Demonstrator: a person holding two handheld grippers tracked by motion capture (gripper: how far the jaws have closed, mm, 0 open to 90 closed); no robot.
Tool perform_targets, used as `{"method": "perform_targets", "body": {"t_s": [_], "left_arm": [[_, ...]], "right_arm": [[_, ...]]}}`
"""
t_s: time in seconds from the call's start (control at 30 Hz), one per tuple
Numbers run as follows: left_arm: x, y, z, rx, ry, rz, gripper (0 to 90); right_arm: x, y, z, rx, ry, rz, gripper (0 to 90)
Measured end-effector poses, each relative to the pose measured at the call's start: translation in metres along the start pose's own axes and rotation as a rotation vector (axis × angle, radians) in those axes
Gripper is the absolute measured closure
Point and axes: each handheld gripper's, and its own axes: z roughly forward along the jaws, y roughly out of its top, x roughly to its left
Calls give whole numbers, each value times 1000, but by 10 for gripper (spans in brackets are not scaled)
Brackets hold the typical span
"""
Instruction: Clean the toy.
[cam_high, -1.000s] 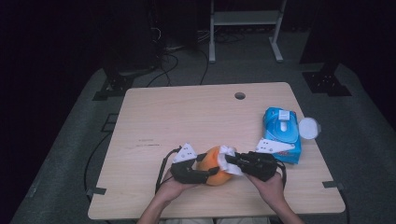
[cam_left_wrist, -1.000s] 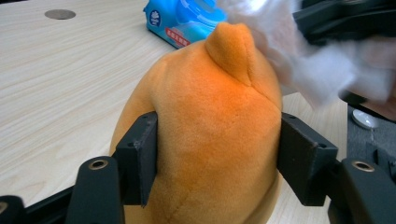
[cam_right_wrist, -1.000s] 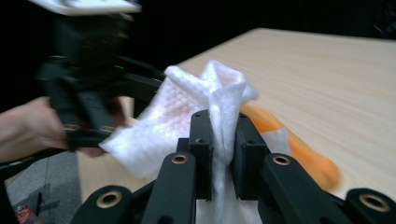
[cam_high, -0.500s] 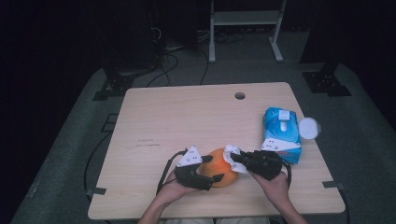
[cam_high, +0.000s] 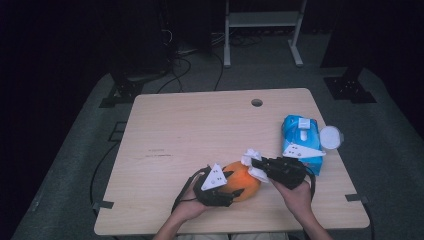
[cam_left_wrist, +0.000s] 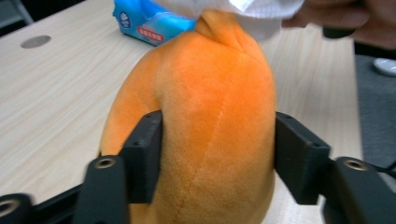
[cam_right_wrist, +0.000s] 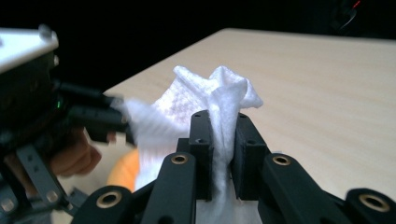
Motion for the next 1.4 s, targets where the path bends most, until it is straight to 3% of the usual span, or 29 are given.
{"method": "perform_targets", "body": {"t_s": [0.07,0.1,0.17,0.2,0.23,0.3,0.4,0.47,0.6,0.63,0.67,0.7,0.77,0.8,0.87,0.9,0.93,1.0,1.07,1.13,1.17,1.2,1.27,1.33,1.4], "left_arm": [[9,3,-6,-50,-49,-85,262],[12,4,-8,-58,-46,-107,219],[14,3,-5,-24,-34,-102,144],[14,0,-2,-1,-54,-102,115],[12,-3,2,8,-58,-89,107],[9,-5,5,14,-26,-33,119],[2,1,1,-4,66,40,347],[-3,7,-3,-15,126,95,446],[-4,9,-3,21,197,109,438],[-3,7,-3,24,172,88,381],[-1,7,-3,31,119,57,381],[2,7,-4,37,59,27,290],[10,8,-10,-29,9,-61,275],[14,8,-13,-60,-5,-105,261],[19,6,-13,-77,51,-136,247],[22,4,-11,-71,60,-160,248],[22,-1,-5,-46,24,-195,250],[20,-3,-3,-41,18,-186,261],[17,-2,-1,-21,-5,-171,271],[12,0,-3,2,-42,-133,286],[10,1,-4,4,-67,-119,297],[9,2,-5,6,-72,-105,297],[11,4,-8,-14,-88,-101,283],[13,6,-9,-39,-54,-106,265],[15,7,-5,-32,-34,-113,219]], "right_arm": [[0,-4,8,50,35,-5,792],[1,-5,9,56,57,-2,792],[1,-5,11,67,115,11,791],[2,-5,11,68,119,4,790],[2,-5,11,75,119,7,788],[1,-5,11,75,115,12,788],[-1,-5,8,53,93,26,790],[0,-3,5,8,74,22,792],[3,-2,8,-21,54,8,793],[1,-5,12,-2,68,10,793],[1,-5,12,-2,68,10,793],[-2,-9,15,26,81,8,791],[-3,-11,16,44,94,21,792],[-4,-14,16,57,114,31,791],[-4,-16,15,91,156,57,788],[-2,-16,14,103,158,41,789],[2,-15,11,133,154,7,788],[3,-14,8,145,147,-3,787],[1,-12,3,135,110,-16,782],[-4,-11,1,110,80,7,773],[-10,-13,4,135,92,31,773],[-10,-13,4,135,92,31,773],[-7,-17,8,186,123,13,783],[-6,-19,8,197,140,1,786],[-2,-21,7,209,196,2,785]]}}
